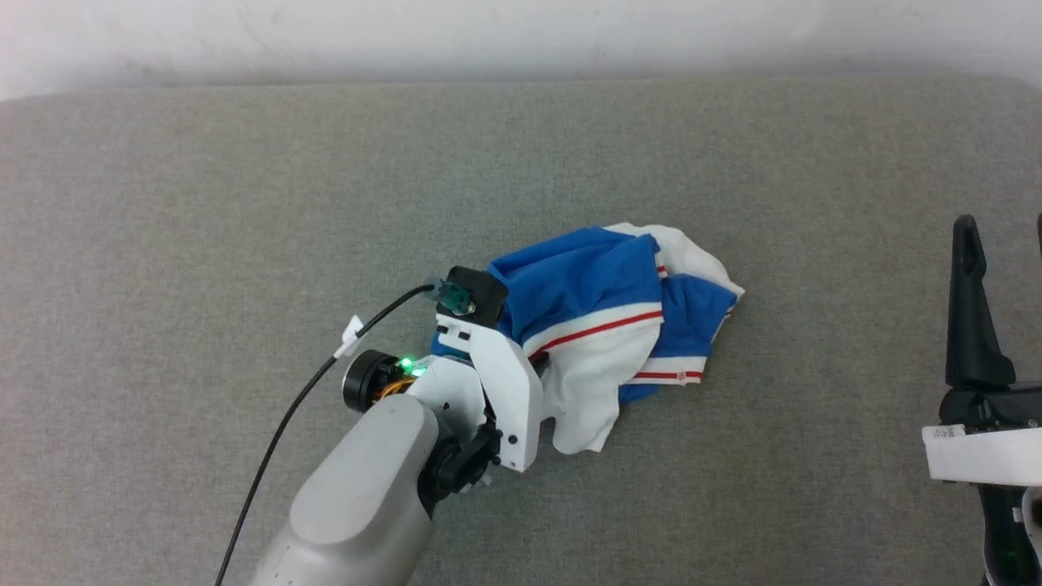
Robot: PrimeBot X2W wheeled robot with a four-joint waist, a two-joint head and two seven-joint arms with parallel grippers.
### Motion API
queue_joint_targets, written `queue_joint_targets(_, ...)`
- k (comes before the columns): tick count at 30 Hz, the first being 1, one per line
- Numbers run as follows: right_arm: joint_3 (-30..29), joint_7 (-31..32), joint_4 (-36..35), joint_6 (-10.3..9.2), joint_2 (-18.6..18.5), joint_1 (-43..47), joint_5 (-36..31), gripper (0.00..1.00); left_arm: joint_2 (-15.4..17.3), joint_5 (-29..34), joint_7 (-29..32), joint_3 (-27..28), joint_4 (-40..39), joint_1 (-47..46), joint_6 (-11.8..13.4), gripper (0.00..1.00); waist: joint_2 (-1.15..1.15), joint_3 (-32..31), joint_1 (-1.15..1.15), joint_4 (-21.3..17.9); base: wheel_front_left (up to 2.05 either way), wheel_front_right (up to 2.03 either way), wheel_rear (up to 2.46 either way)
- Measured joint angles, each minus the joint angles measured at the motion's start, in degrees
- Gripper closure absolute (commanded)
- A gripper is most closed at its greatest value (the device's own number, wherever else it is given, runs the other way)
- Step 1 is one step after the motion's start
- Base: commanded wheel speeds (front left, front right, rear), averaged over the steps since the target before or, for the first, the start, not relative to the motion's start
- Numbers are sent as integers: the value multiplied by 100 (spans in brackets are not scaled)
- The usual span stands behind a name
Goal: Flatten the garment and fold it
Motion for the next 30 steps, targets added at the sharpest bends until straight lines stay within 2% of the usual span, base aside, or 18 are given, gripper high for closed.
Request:
queue_joint_targets(1, -4, 0, 24, 0, 0, 0, 1, 0, -20, 1, -132, 3, 20, 1, 0, 0, 0, 23, 1, 10, 0, 0, 0)
queue_joint_targets(5, -31, 0, 62, 0, 0, 0, 10, 0, -81, 4, -686, 62, -58, 41, -2, 0, 0, 9, 0, 95, 0, 0, 0)
queue_joint_targets(10, -71, 13, 81, 0, 0, 13, 9, 0, -13, -53, -1333, 469, -828, 75, 20, 0, 0, -195, -1, 227, 0, 0, 0)
queue_joint_targets(13, -89, 48, 96, 0, 0, 69, 19, 0, 159, -103, -1748, 907, -1622, 196, 236, 0, 0, -359, -2, 299, 0, 0, 0)
queue_joint_targets(16, -120, 48, 138, 0, 0, 171, 41, 0, 531, 73, -2327, 1437, -2388, 510, 599, 0, 0, -531, -2, 350, 0, 0, 0)
queue_joint_targets(19, -170, 44, 175, 0, 1, 315, 96, 0, 870, 222, -2892, 1885, -3050, 1008, 815, 0, 0, -693, -2, 381, 0, 0, 0)
queue_joint_targets(23, -229, 43, 253, 0, 1, 563, 159, 0, 1146, 424, -3496, 2162, -3605, 2065, 921, 0, 0, -871, -2, 397, 0, 0, 0)
queue_joint_targets(30, -356, 43, 383, 0, 0, 966, 261, 0, 1313, 1116, -4119, 2094, -3730, 3787, 1277, 0, 0, -1013, -3, 418, 0, 0, 0)
